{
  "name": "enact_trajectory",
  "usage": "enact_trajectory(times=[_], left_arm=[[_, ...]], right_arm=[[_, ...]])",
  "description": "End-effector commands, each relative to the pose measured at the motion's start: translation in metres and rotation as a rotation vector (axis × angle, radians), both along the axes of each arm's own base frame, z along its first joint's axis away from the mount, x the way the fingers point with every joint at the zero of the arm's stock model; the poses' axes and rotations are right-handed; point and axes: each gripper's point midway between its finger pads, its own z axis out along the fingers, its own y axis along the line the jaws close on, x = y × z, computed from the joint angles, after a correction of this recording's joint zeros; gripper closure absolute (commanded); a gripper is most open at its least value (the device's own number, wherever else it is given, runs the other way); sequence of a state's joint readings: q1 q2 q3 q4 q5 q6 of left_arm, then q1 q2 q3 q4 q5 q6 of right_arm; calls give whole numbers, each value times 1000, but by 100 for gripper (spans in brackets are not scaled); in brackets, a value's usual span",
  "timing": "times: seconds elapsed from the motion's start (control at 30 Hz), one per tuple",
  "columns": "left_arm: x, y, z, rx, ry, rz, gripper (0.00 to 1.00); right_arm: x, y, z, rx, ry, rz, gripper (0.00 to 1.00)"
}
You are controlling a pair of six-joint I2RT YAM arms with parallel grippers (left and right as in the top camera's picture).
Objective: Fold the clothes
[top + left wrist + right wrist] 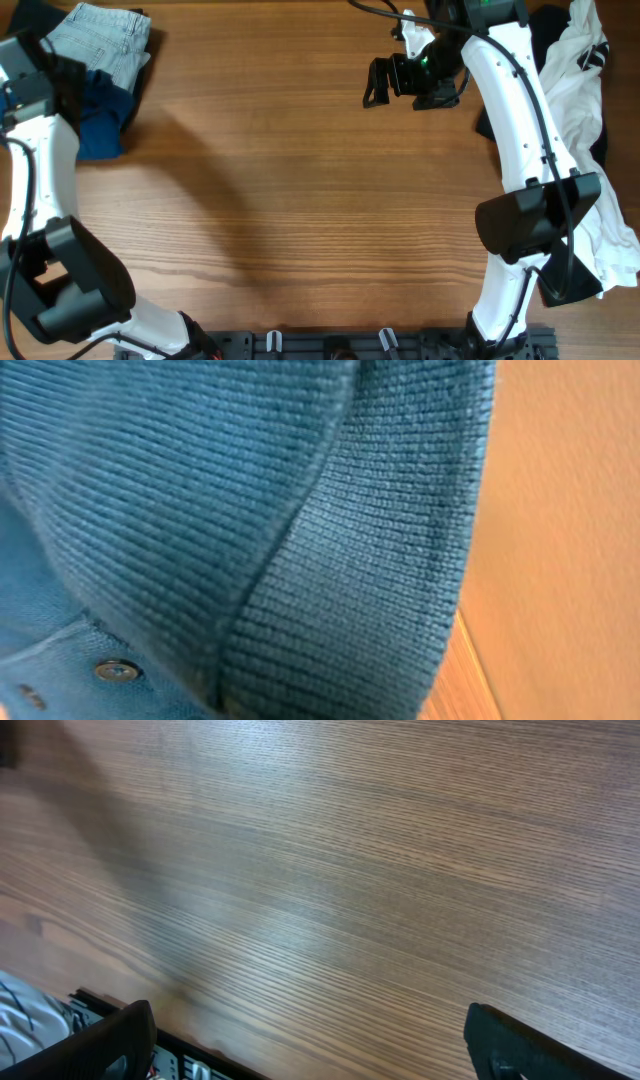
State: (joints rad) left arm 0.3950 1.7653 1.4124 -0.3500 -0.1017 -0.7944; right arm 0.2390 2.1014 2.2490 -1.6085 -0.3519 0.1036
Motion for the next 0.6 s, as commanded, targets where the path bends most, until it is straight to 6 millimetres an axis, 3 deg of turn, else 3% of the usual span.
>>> enact_trajectory(times=[0.0,0.3,0.57], left_arm=[[15,-10,16,58,-44,-43,96],[36,-21,27,141,-97,-85,96],[50,-23,-42,75,6,-116,96]], right_arm=[[-1,2,19,27,-55,19,0],[-1,2,19,27,-56,22,0],[-1,2,19,27,-56,21,0]])
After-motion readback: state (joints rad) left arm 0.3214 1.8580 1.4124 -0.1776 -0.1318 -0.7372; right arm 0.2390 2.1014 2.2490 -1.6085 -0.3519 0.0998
